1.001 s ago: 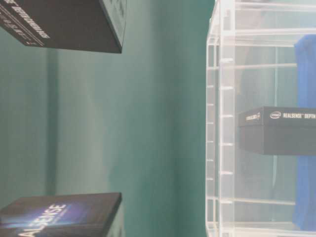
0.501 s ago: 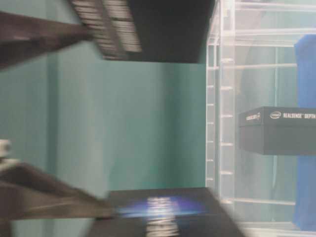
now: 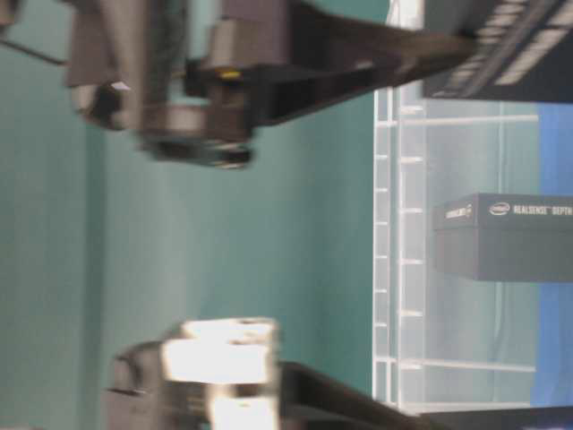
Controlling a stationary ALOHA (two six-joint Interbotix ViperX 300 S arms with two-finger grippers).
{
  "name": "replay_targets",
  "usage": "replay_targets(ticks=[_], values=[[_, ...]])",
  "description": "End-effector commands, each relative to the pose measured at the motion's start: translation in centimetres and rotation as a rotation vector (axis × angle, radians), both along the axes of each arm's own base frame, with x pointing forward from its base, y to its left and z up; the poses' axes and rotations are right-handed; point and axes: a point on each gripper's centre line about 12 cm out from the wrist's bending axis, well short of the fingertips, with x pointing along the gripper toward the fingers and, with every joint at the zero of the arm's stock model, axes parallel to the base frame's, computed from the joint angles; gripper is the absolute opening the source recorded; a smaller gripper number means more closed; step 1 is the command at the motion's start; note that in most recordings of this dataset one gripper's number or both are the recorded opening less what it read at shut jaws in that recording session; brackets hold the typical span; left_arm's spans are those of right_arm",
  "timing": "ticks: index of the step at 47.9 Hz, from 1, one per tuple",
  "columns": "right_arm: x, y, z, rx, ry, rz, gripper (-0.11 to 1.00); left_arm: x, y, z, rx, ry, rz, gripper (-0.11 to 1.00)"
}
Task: Take the box out of the case with both arms.
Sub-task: 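Carry both boxes forward out of the case toward the table front, then lower both boxes upright onto the green cloth in front of the case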
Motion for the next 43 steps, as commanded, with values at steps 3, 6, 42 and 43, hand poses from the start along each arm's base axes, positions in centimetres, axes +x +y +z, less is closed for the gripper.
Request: replay_targets(ticks=[3, 6, 42, 43], values=[[0.0, -0.1, -0.9, 0.026, -0.041, -0.006, 0.65, -0.1, 0.1, 0.4, -0.022, -0.067, 0.000, 0.63], [0.1, -0.2, -1.6, 0.035, -0.049, -0.011, 0.65, 0.0, 0.1, -0.3, -0.024, -0.073, 0.000, 0.63], [0.3, -0.5, -2.6, 0.057, -0.058, -0.027, 0.65, 0.3, 0.1, -2.1, -0.059, -0.116, -0.005, 0.63], [0.3, -0.5, -2.6, 0.061, -0.059, -0.027, 0.65, 0.3, 0.1, -2.1, -0.059, -0.118, -0.005, 0.63]])
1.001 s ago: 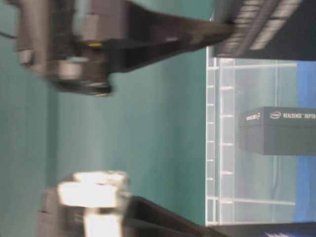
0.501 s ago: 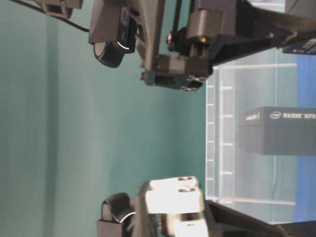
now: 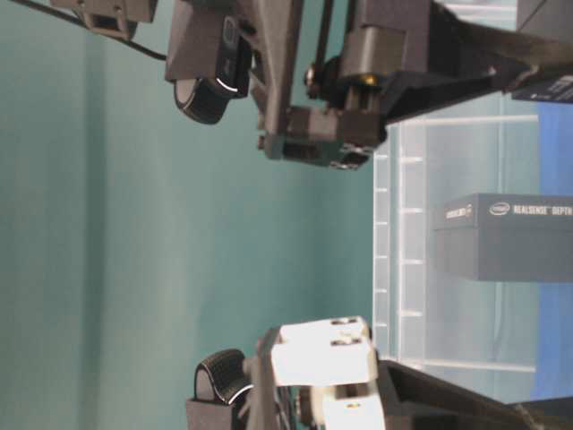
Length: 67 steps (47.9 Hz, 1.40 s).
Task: Take the box out of the case with both arms.
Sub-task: 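Lower both boxes upright onto the green cloth in front of the case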
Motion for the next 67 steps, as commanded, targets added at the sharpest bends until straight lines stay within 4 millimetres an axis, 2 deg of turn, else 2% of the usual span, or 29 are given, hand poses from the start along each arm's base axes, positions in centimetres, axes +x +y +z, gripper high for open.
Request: replay_targets(ticks=[1, 24, 27, 28, 31, 35, 58, 67], values=[[0.1, 0.2, 0.7, 0.020, -0.024, -0.003, 0.65, 0.2, 0.0, 1.1, -0.015, -0.042, 0.002, 0.63], [0.4, 0.7, 0.5, 0.034, -0.036, 0.016, 0.66, 0.6, -0.5, 1.3, -0.043, -0.092, -0.040, 0.63], [0.4, 0.7, 0.5, 0.035, -0.039, 0.018, 0.72, 0.6, -0.5, 1.2, -0.043, -0.090, -0.040, 0.64], [0.4, 0.7, 0.5, 0.035, -0.040, 0.018, 0.76, 0.7, -0.5, 1.2, -0.043, -0.092, -0.040, 0.66], [0.5, 0.7, 0.5, 0.038, -0.047, 0.021, 0.86, 0.7, -0.5, 1.3, -0.044, -0.093, -0.040, 0.82], [0.5, 0.7, 0.5, 0.038, -0.048, 0.021, 0.92, 0.8, -0.5, 1.4, -0.045, -0.096, -0.040, 0.92], [0.7, 0.8, 0.9, 0.039, -0.059, 0.023, 0.90, 0.8, -0.6, 1.4, -0.045, -0.095, -0.040, 0.92], [1.0, 0.9, 1.8, 0.043, -0.078, 0.028, 0.89, 0.9, -0.6, 2.2, -0.048, -0.103, -0.036, 0.91]])
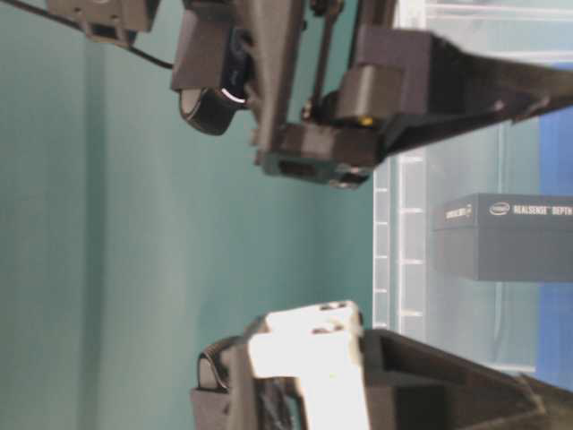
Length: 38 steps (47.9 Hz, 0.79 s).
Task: Take the box out of the case with both arms.
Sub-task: 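Lower both boxes upright onto the green cloth in front of the case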
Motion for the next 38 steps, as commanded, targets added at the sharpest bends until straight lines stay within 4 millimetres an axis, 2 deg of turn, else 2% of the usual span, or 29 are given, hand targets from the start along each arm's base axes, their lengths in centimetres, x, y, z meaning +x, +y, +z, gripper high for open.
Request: replay_targets(ticks=[1, 15, 38], values=[[0.2, 0.2, 2.0, 0.012, -0.047, 0.011, 0.89, 0.4, -0.1, 2.1, -0.017, -0.046, 0.002, 0.91], [-0.1, 0.0, 5.1, 0.000, -0.050, 0.029, 0.89, 0.1, 0.0, 5.2, 0.000, -0.013, 0.001, 0.91], [-1.2, -1.1, 13.1, -0.084, -0.010, 0.074, 0.89, -1.2, 1.4, 12.9, 0.020, -0.022, 0.007, 0.91]])
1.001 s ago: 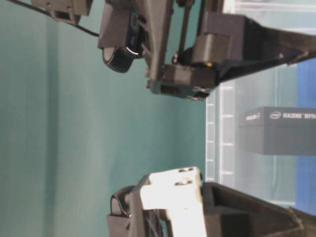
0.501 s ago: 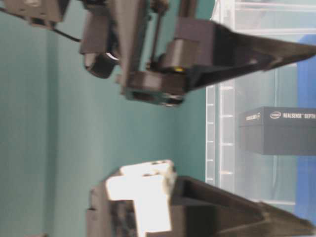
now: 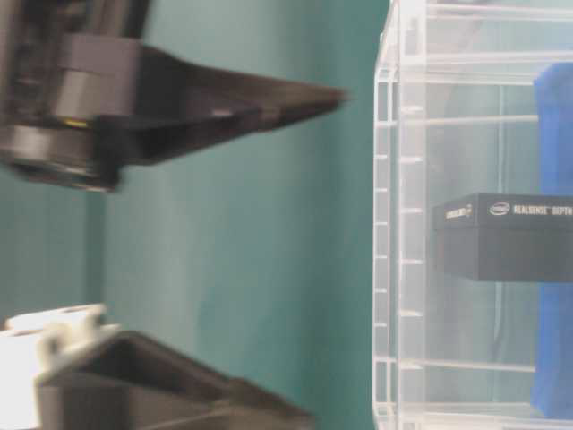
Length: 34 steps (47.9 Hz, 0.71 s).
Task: Take the box out of the case with both arms.
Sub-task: 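Lower both boxes upright onto the green cloth in front of the case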
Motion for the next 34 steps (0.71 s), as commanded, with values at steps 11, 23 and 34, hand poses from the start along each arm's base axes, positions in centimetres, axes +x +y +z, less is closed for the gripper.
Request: replay_targets(ticks=[11, 23, 34], values=[[-1.2, -0.5, 4.5, -0.010, -0.011, 0.010, 0.89, -0.6, 0.9, 4.1, 0.018, -0.025, 0.014, 0.91], [-1.1, -0.5, 4.5, -0.008, -0.018, 0.010, 0.89, -0.6, 0.9, 4.1, 0.018, -0.025, 0.014, 0.91], [-1.1, -0.5, 4.5, -0.007, -0.020, 0.012, 0.89, -0.6, 0.9, 4.1, 0.018, -0.025, 0.014, 0.91]])
